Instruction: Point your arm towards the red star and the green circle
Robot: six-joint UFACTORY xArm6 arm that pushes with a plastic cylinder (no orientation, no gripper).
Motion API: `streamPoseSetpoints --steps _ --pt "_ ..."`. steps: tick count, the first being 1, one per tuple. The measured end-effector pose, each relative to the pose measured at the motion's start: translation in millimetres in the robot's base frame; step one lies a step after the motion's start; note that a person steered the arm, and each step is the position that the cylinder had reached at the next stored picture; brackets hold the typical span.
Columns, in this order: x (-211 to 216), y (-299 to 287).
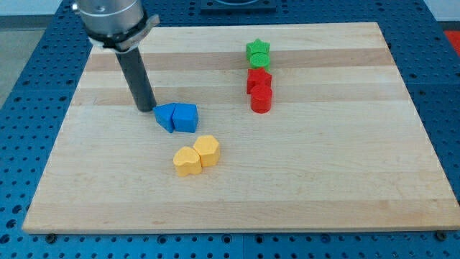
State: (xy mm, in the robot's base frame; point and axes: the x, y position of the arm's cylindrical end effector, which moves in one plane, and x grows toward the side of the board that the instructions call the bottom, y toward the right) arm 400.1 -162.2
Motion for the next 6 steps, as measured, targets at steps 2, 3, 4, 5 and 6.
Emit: streamPoseSetpoints --steps 2,3,4,5,6 --pt "-45.3 47.0" --pt "-56.0 89.6" --pt "-56.0 132.0" --pt "-56.1 164.9" --pt "-56.1 188.0"
